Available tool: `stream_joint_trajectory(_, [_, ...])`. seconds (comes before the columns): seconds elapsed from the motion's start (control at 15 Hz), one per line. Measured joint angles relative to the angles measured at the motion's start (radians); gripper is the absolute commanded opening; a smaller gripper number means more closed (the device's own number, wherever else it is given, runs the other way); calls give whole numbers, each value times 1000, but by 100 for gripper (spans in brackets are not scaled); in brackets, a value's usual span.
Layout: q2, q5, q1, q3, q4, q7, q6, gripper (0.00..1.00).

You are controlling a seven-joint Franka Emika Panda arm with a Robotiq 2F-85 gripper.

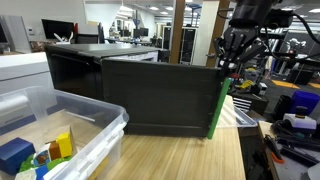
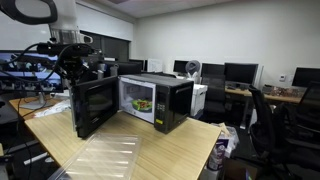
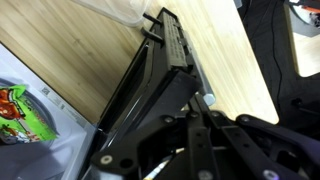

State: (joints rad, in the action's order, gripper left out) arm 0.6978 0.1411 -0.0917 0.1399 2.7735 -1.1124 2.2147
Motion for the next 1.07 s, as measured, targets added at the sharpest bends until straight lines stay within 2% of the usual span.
stream_joint_trajectory(0.27, [-31, -21, 16, 12, 0, 33, 120, 3])
stream_joint_trajectory(0.53, [-74, -108, 37, 14, 0, 39, 277, 3])
stream_joint_trajectory(0.87, [-190, -186, 73, 62, 2, 39, 420, 3])
stream_joint_trajectory(0.93, [-251, -192, 77, 86, 2, 38, 507, 3])
stream_joint_trajectory(1.07, [-288, -192, 75, 93, 2, 38, 578, 3])
